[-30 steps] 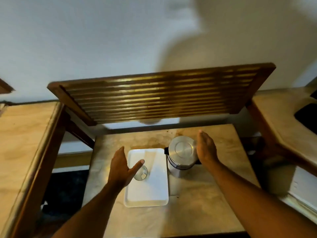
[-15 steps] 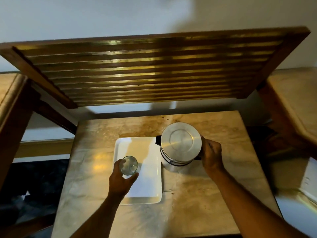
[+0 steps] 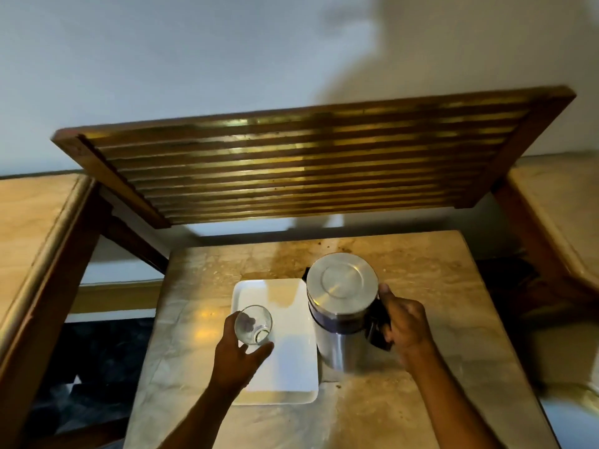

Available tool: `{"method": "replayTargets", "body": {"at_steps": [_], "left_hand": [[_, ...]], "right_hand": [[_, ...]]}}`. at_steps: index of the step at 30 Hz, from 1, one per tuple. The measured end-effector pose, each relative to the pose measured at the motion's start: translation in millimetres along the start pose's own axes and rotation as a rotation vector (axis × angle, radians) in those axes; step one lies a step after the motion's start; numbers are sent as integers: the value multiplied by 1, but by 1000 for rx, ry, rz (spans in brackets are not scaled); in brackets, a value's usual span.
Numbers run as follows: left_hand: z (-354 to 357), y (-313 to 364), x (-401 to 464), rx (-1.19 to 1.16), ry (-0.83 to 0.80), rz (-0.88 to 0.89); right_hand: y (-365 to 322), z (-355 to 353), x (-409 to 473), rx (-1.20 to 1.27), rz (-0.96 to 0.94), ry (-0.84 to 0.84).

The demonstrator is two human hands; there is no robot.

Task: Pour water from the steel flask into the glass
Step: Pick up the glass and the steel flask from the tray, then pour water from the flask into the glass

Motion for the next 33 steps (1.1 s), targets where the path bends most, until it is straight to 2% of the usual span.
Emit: {"method": "replayTargets", "body": {"at_steps": [3,7,12,15,19,23,33], "left_hand": [[-18,31,2,-29,17,37],[-43,84,0,-5,21,109],[-81,175,6,-19,32,215],[-112,254,5,-49,55,327],[-144,336,4,-65,87,444],[-181,408,9,-71,127,543],[-263,504,18,-36,269,684]], "right_hand": [[-14,10,-20,36,27,-72],[-46,15,-72,88,12,-249],[-129,47,-145,138,-42,-500],[-196,65,-199,114,-100,-580],[-273,85,-251,9,-262,-530],[-356,102,-305,-72,-424,-412],[-501,141,-396,-199,-632,-282]]}}
Point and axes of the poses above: each hand's wrist, its own x-axis towards the middle knuckle, its own z-axis out of the palm, y = z × x, the point moved 8 cm from there along x, towards the middle knuckle, and after that the axes turned 15 degrees about z, right-handed, at the moved point
